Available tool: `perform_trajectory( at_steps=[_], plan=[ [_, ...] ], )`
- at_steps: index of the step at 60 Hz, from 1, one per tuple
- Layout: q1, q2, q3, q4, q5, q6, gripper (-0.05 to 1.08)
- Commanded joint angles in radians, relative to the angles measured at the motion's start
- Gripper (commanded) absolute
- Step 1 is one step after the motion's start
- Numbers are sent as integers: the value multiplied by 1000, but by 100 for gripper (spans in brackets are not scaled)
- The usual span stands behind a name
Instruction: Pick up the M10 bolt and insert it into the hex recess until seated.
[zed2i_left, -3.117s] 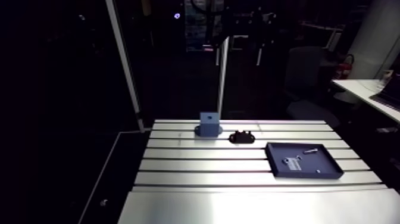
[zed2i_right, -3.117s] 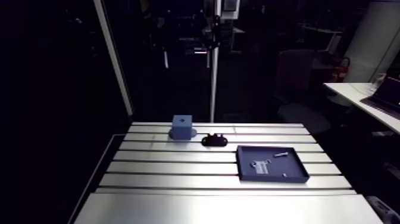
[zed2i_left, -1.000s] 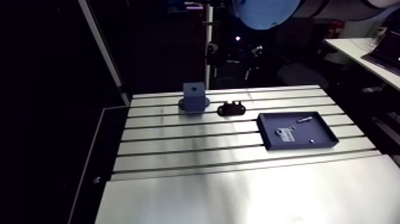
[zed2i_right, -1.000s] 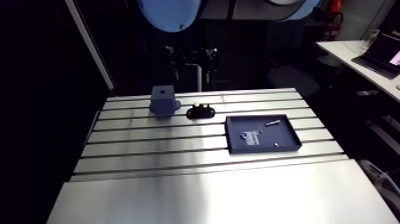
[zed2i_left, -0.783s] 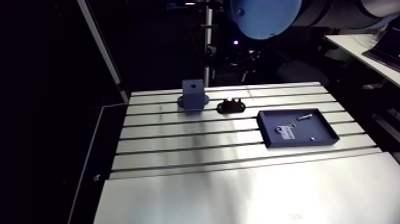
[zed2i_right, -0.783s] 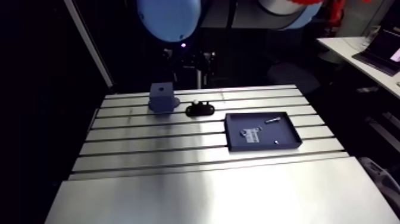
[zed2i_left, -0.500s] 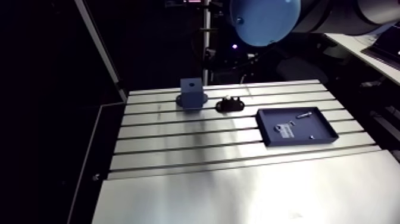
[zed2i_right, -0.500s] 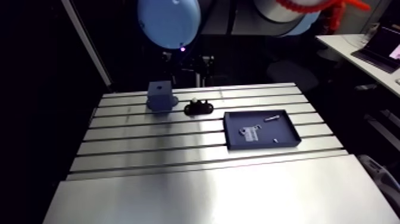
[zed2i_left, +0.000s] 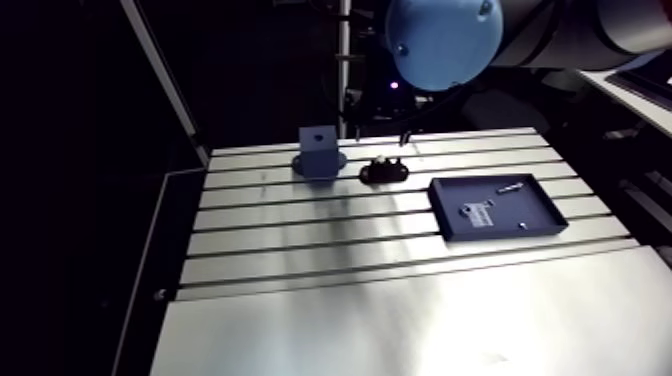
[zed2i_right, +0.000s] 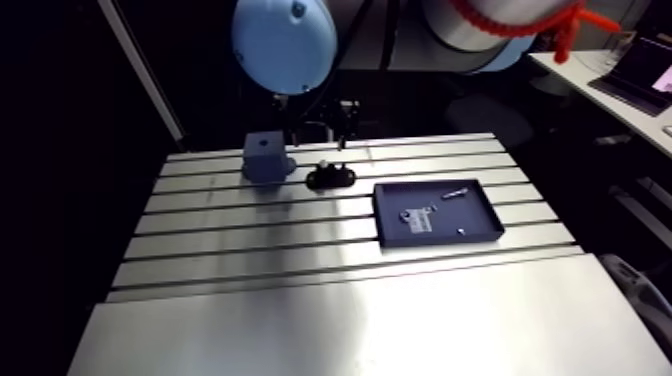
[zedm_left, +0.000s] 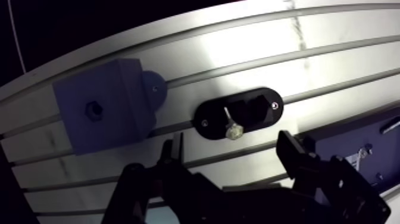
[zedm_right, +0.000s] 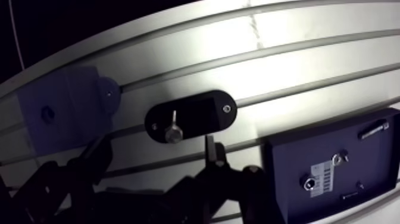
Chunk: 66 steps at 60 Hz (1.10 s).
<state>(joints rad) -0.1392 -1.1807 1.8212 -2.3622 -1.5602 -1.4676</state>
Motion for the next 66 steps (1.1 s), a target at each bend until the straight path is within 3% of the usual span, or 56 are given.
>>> perform_trajectory(
  at_steps=[1,66],
  plan=[
    [0,26,0,-28,1,-6,18],
    [-7,40,27,-44,1,-19,29]
  ],
)
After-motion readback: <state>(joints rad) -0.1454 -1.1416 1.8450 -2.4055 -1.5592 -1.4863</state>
